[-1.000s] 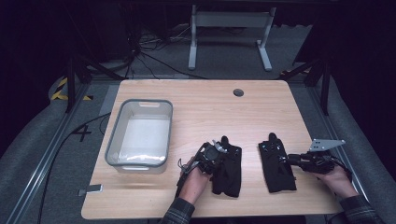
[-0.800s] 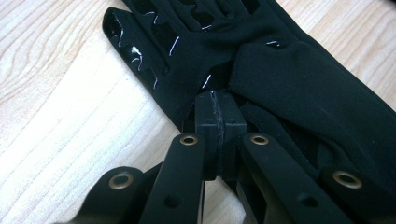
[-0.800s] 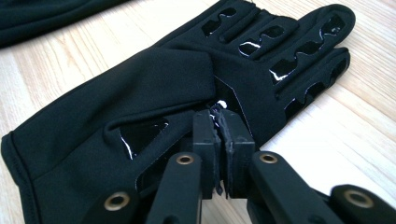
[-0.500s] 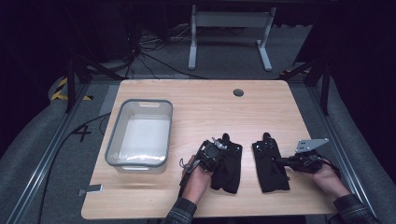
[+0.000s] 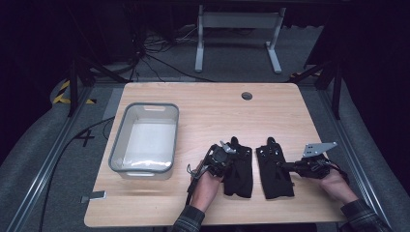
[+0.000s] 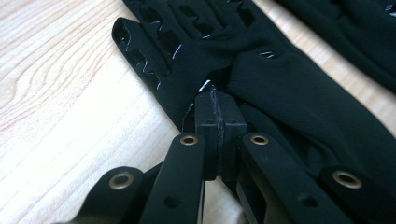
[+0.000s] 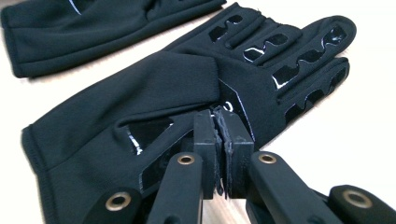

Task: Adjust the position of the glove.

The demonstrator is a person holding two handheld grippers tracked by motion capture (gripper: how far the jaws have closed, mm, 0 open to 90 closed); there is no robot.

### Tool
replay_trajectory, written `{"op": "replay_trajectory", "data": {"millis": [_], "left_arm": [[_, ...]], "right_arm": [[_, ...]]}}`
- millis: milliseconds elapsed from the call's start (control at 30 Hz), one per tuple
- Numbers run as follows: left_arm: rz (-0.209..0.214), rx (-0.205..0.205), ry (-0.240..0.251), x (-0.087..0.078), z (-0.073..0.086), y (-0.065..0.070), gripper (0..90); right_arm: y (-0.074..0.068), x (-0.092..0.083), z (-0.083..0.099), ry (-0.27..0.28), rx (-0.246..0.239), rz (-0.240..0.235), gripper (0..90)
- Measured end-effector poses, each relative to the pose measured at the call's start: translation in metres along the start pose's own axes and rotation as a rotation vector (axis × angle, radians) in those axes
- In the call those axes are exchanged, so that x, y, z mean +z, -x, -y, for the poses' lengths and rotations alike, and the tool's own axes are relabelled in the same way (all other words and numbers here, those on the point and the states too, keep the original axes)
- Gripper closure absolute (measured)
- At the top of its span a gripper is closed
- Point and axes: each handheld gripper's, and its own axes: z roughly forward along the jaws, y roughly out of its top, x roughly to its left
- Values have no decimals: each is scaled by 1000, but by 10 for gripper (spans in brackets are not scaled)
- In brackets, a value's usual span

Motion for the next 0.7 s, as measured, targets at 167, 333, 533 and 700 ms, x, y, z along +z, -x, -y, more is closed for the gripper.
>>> {"op": "replay_trajectory", "data": {"millis": [167, 333, 533, 700], "left_arm": [[23, 23, -13, -9, 7, 4, 897], [42, 61, -49, -1, 10, 14, 898], [53, 80, -49, 2, 8, 20, 898], [57, 86, -39, 5, 6, 22, 897]], "right_arm": [[-8, -5, 6, -4, -8, -16, 895], [-13, -3, 9, -29, -23, -23, 898], [-14, 0, 6, -30, -37, -26, 898], [-15, 2, 5, -29, -44, -33, 898]]}}
